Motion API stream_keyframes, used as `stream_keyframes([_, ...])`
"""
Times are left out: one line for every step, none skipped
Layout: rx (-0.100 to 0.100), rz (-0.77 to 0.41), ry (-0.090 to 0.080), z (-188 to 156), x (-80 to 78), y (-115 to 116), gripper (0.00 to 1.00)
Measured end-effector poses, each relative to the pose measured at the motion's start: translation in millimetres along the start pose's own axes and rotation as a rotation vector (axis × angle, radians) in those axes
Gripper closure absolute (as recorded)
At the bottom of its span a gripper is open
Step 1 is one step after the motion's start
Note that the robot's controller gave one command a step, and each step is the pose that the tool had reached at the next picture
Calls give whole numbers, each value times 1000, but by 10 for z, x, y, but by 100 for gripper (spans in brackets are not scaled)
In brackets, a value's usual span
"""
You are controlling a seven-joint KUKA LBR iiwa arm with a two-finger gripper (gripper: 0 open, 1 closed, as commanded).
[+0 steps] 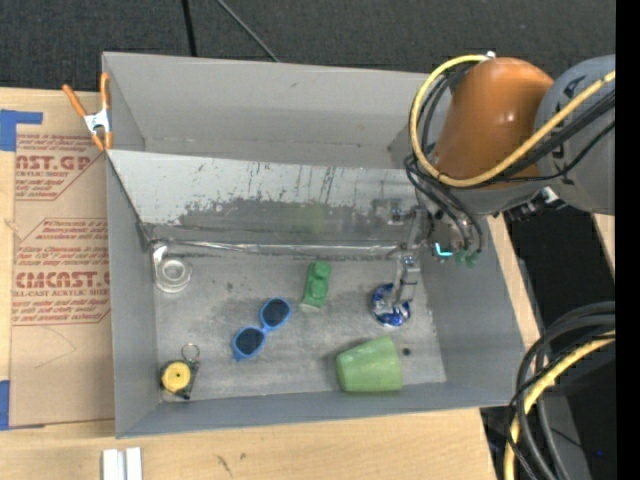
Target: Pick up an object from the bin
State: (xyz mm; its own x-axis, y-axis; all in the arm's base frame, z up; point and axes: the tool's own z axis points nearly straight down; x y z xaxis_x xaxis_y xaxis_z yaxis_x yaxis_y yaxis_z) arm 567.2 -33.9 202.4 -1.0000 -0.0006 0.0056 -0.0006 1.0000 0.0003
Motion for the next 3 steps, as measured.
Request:
stream_keyframes([-1,-317,3,1328,-221,-568,0])
stream_keyframes([2,-316,-7,1276,-252,-568,100])
stream_keyframes([4,-334,-16,31,-6,-567,100])
